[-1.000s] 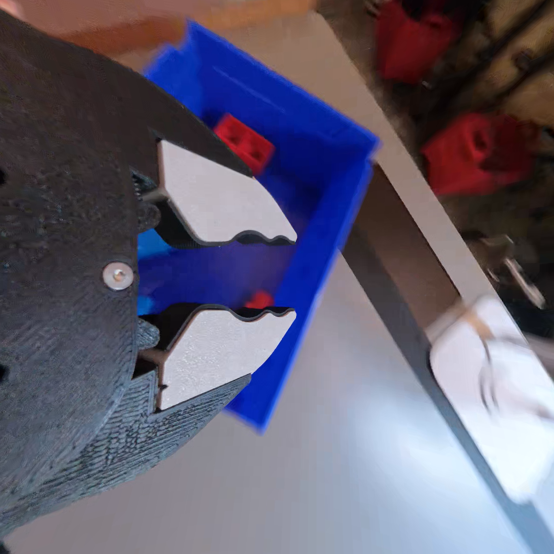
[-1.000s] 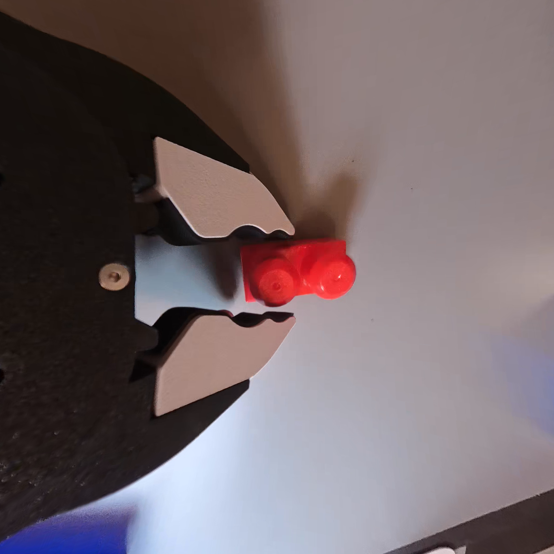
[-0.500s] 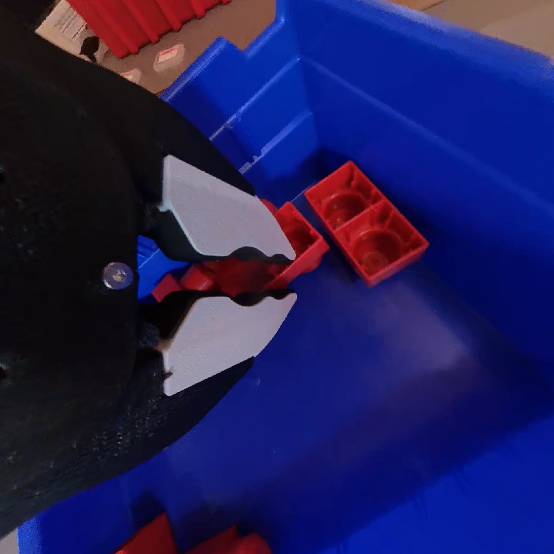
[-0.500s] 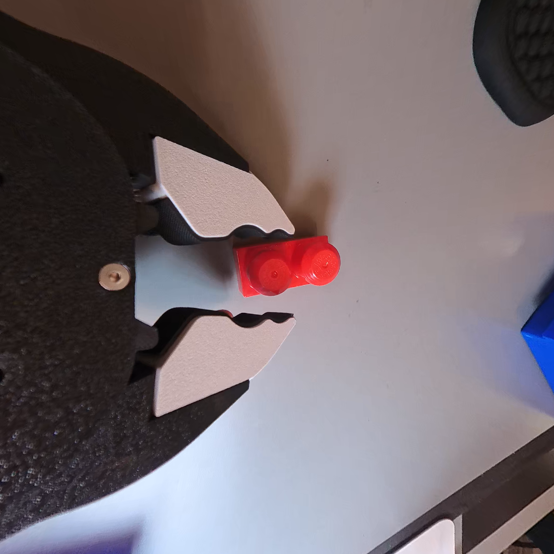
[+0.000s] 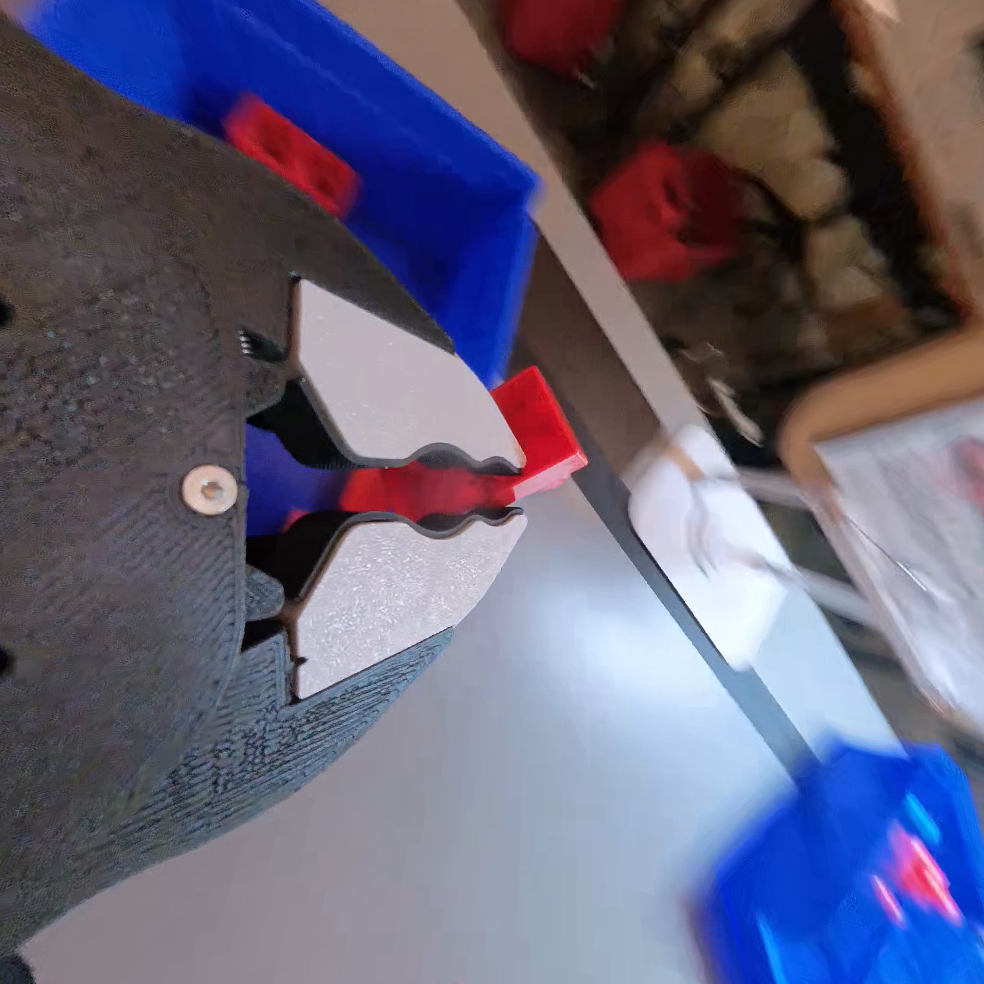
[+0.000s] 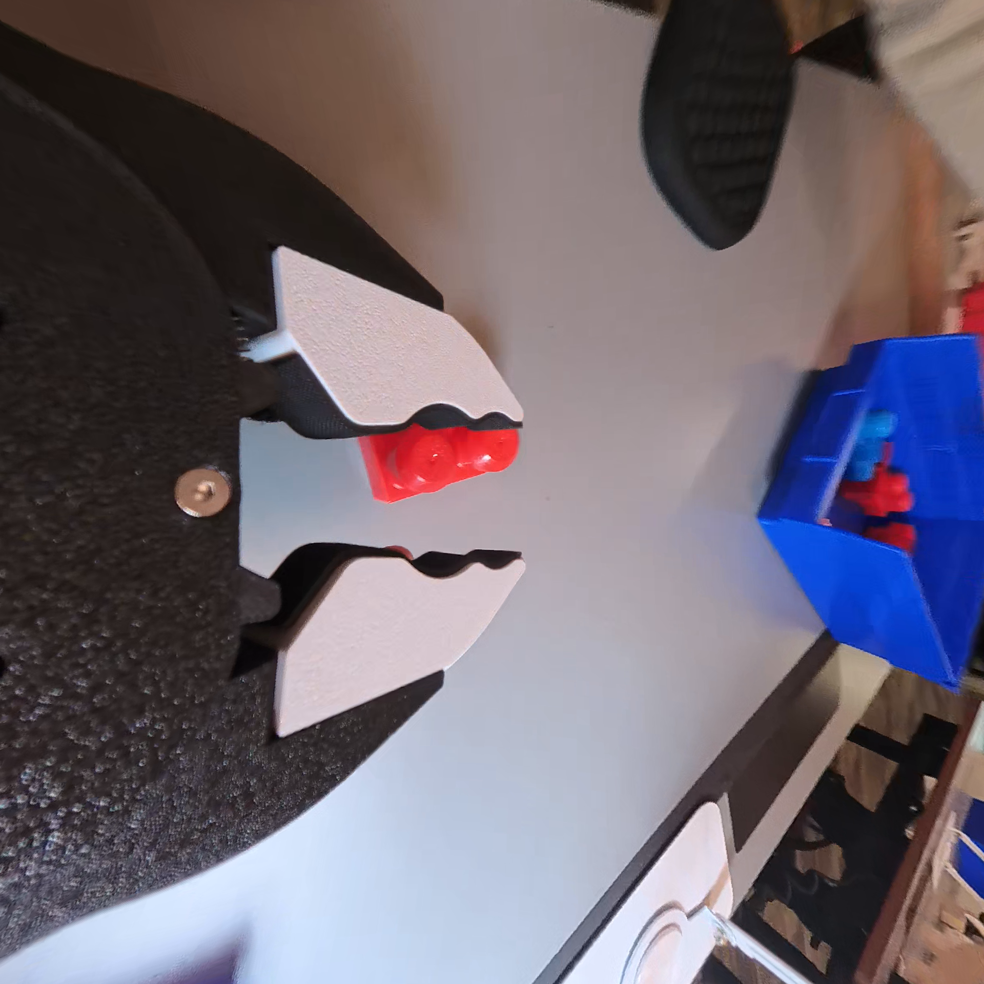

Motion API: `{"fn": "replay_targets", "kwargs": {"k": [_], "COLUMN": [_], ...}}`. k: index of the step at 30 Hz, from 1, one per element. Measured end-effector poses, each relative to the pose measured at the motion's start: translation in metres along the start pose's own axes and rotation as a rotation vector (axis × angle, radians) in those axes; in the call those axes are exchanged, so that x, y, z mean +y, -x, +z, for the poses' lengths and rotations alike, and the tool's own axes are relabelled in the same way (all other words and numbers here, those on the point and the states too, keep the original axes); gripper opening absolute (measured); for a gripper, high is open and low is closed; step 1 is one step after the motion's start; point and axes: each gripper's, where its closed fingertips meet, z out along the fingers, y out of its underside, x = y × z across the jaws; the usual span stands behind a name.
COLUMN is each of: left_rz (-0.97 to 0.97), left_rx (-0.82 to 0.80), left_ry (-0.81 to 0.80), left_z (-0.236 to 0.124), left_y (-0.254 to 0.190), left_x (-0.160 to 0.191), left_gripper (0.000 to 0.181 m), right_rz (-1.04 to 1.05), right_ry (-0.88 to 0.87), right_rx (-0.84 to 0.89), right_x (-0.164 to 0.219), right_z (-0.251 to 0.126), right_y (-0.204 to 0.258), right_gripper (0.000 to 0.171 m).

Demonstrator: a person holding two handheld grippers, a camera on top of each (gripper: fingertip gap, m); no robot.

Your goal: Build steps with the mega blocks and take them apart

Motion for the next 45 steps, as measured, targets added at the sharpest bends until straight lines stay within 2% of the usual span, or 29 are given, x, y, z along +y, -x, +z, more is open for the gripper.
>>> {"fn": "replay_targets", "kwargs": {"k": [2,4,8,12,16,20,22,24,26,27,29,31,33,34,38,43,45], "left_rz": [0.005,0.004,-0.03,-0.037,-0.035,-0.044,0.005,0.047,0.034,-0.008,-0.106,-0.184,-0.25,-0.268,-0.236,-0.224,-0.229], "left_rx": [0.201,0.382,0.629,0.762,0.777,0.727,0.566,0.25,-0.054,-0.147,-0.319,-0.391,-0.364,-0.347,-0.397,-0.317,-0.253], "left_ry": [-0.208,-0.358,-0.503,-0.529,-0.506,-0.534,-0.51,-0.368,-0.158,-0.044,0.037,0.162,0.223,0.238,0.245,0.337,0.402], "left_z": [-0.006,-0.011,-0.011,-0.005,0.006,0.006,0.011,0.023,0.023,0.019,0.007,0.002,0.006,0.008,0.008,0.019,0.027], "left_y": [-0.077,-0.151,-0.266,-0.332,-0.349,-0.333,-0.298,-0.226,-0.136,-0.098,-0.027,0.016,0.029,0.031,0.039,0.024,0.012], "left_x": [-0.03,-0.044,-0.046,-0.038,-0.028,-0.032,-0.038,-0.036,-0.015,0.001,0.024,0.057,0.078,0.084,0.089,0.101,0.112], "left_gripper": [0.011,0.011,0.011,0.011,0.011,0.011,0.011,0.011,0.011,0.012,0.011,0.011,0.012,0.018,0.031,0.043,0.042], "right_rz": [0.074,0.15,0.248,0.33,0.343,0.356,0.35,0.322,0.293,0.284,0.28,0.277,0.266,0.258,0.24,0.244,0.238], "right_ry": [-0.085,-0.165,-0.264,-0.313,-0.346,-0.339,-0.322,-0.303,-0.29,-0.287,-0.281,-0.266,-0.251,-0.244,-0.224,-0.209,-0.202], "right_rx": [-0.035,-0.075,-0.158,-0.249,-0.295,-0.273,-0.226,-0.183,-0.15,-0.142,-0.138,-0.138,-0.132,-0.128,-0.12,-0.132,-0.134], "right_x": [-0.013,-0.026,-0.043,-0.055,-0.062,-0.061,-0.057,-0.053,-0.052,-0.051,-0.05,-0.047,-0.044,-0.043,-0.039,-0.036,-0.035], "right_z": [-0.002,-0.005,-0.008,-0.008,-0.007,-0.008,-0.008,-0.009,-0.011,-0.011,-0.011,-0.009,-0.008,-0.008,-0.006,-0.004,-0.004], "right_y": [0.003,0.007,0.018,0.034,0.046,0.037,0.028,0.02,0.015,0.014,0.013,0.014,0.015,0.015,0.015,0.016,0.017], "right_gripper": [0.044,0.044,0.048,0.05,0.046,0.047,0.047,0.047,0.046,0.046,0.045,0.045,0.045,0.045,0.044,0.044,0.044]}}
